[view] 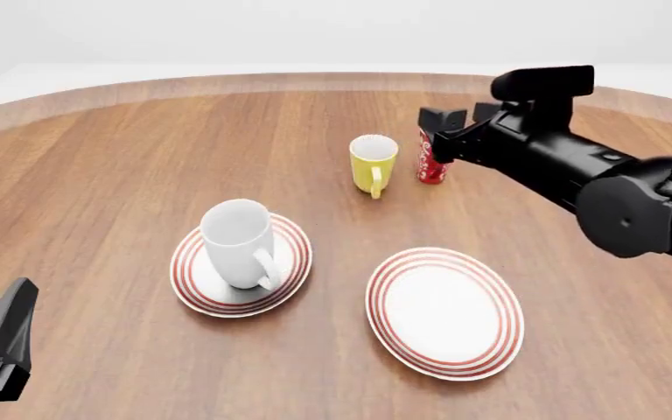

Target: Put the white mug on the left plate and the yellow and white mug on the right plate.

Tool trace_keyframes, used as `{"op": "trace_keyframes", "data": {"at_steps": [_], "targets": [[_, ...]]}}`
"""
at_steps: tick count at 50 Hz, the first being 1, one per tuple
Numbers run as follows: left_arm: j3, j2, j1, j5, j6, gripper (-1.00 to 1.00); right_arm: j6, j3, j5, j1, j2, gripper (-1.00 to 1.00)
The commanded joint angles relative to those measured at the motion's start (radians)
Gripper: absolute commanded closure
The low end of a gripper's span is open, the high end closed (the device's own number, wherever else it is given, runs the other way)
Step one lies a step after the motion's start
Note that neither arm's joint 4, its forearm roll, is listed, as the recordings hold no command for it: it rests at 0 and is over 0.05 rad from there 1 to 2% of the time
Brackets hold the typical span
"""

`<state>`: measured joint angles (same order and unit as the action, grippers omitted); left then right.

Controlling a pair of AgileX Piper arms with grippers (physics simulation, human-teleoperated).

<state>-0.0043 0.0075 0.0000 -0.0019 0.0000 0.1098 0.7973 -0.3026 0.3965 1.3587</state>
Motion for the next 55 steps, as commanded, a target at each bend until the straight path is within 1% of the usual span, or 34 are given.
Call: {"op": "trace_keyframes", "data": {"at_steps": [1,20,35,41,55], "targets": [[0.0,0.0,0.0,0.0,0.0,-1.0,0.006,0.032,0.005,-0.037,0.075,-1.0],[0.0,0.0,0.0,0.0,0.0,-1.0,0.007,0.127,0.026,-0.061,0.198,-1.0],[0.0,0.0,0.0,0.0,0.0,-1.0,0.002,0.206,0.056,-0.05,0.275,-1.0],[0.0,0.0,0.0,0.0,0.0,-1.0,-0.01,0.255,0.079,-0.04,0.328,-1.0],[0.0,0.0,0.0,0.0,0.0,-1.0,-0.024,0.313,0.091,-0.023,0.395,-1.0]]}}
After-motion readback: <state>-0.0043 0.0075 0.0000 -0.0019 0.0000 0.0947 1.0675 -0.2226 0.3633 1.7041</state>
